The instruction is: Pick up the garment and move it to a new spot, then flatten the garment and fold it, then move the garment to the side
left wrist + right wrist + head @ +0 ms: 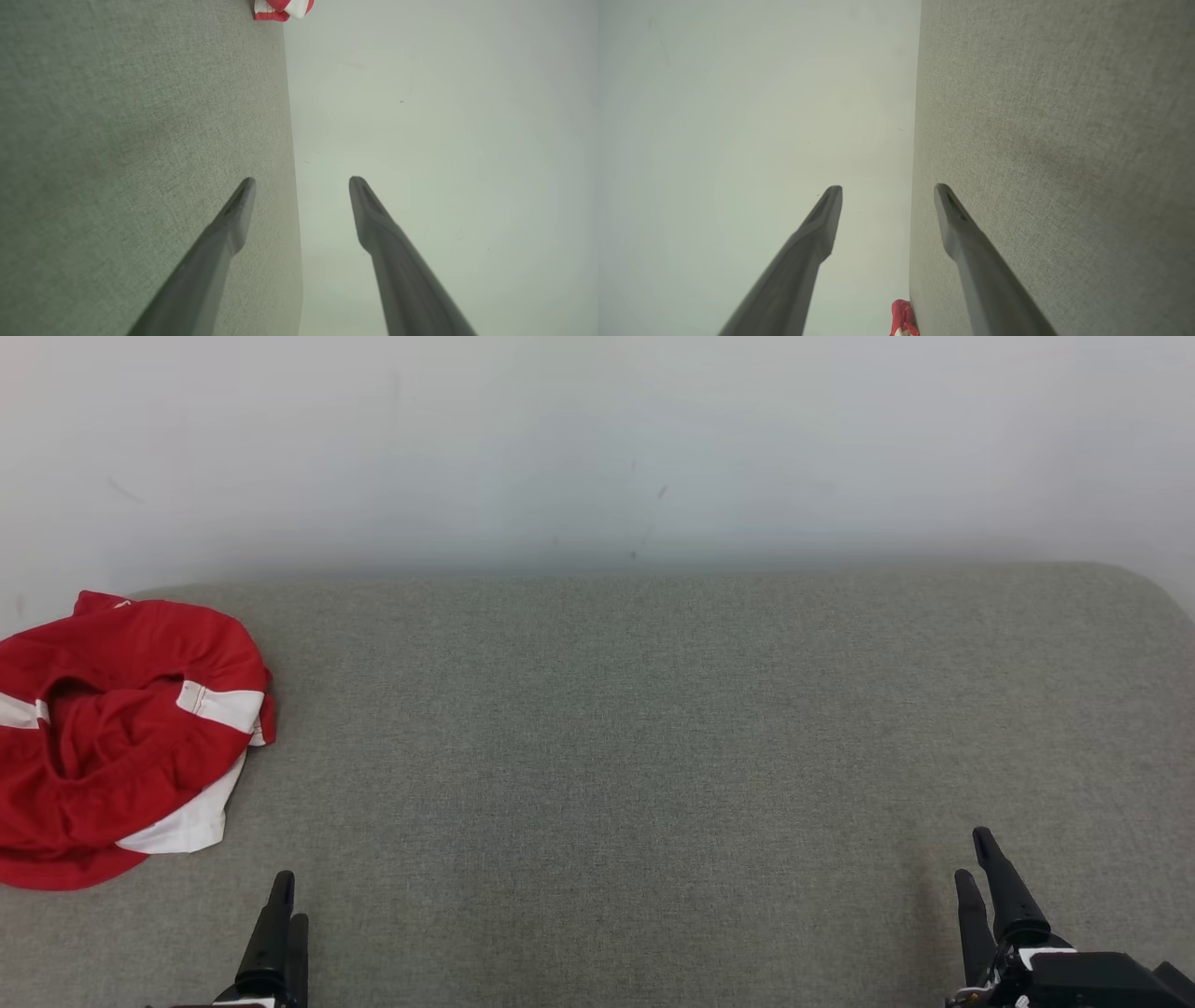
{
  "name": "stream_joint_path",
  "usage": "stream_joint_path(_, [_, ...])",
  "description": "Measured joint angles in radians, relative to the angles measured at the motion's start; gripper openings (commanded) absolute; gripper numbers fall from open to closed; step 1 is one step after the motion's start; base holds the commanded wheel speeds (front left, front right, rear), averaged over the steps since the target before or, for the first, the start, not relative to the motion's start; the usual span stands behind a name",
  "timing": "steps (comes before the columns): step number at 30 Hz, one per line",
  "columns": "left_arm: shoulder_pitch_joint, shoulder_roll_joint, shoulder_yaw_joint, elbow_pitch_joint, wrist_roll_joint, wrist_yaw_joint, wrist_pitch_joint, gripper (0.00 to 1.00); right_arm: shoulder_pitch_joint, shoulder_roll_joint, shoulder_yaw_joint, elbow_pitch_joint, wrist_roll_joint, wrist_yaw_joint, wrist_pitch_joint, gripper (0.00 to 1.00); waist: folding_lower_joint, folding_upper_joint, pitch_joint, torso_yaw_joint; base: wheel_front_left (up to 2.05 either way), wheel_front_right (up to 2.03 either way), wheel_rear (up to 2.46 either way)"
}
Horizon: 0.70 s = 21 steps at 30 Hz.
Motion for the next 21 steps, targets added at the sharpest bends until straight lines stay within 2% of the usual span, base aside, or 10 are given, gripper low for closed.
stream_joint_path(9, [0.001,0.000,-0.014,-0.002,0.069,0.000,-0.041,1.00,0.004,0.000,0.016,-0.022,-0.074,0.000,-0.042,1.00,0.0000,0.0000,0.000,0.002,0.00,0.00,0.00])
stream_joint_path(21, [0.001,0.001,-0.013,0.003,0.217,0.008,-0.089,1.00,0.012,0.000,0.012,-0.046,-0.235,0.000,-0.090,1.00,0.0000,0.0000,0.002,0.008,0.00,0.00,0.00])
